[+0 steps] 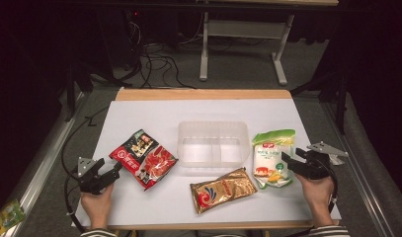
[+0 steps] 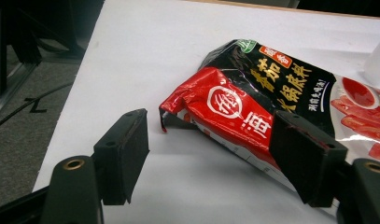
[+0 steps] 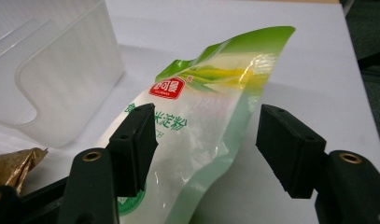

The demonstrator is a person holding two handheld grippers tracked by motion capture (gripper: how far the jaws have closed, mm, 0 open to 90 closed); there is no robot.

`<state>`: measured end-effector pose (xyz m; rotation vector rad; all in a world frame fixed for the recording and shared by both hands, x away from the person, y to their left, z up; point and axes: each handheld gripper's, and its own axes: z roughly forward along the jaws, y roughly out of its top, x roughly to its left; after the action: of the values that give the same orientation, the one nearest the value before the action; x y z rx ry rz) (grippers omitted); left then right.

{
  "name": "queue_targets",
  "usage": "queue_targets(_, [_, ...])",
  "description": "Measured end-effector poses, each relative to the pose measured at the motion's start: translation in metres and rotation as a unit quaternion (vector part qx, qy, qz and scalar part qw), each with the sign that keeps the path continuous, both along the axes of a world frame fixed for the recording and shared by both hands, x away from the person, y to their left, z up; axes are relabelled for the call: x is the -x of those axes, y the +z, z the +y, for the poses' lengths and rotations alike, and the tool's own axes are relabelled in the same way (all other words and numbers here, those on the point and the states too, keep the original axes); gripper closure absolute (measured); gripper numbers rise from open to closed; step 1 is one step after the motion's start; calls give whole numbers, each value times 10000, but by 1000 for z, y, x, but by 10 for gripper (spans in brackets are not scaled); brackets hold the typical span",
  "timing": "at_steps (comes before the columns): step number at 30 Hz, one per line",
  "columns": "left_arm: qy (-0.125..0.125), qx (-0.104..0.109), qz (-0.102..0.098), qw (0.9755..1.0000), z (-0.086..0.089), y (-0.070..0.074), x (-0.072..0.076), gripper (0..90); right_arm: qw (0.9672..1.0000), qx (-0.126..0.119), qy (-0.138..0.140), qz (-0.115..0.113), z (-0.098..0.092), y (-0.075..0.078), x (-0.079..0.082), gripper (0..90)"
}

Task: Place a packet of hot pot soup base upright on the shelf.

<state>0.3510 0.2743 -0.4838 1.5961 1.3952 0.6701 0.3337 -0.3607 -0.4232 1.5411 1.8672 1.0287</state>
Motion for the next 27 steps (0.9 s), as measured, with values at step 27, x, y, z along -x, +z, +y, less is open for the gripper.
queue_targets(27, [4, 8, -29, 10000, 0, 0, 1, 291, 9930, -280, 401, 1078, 14, -20, -56, 348])
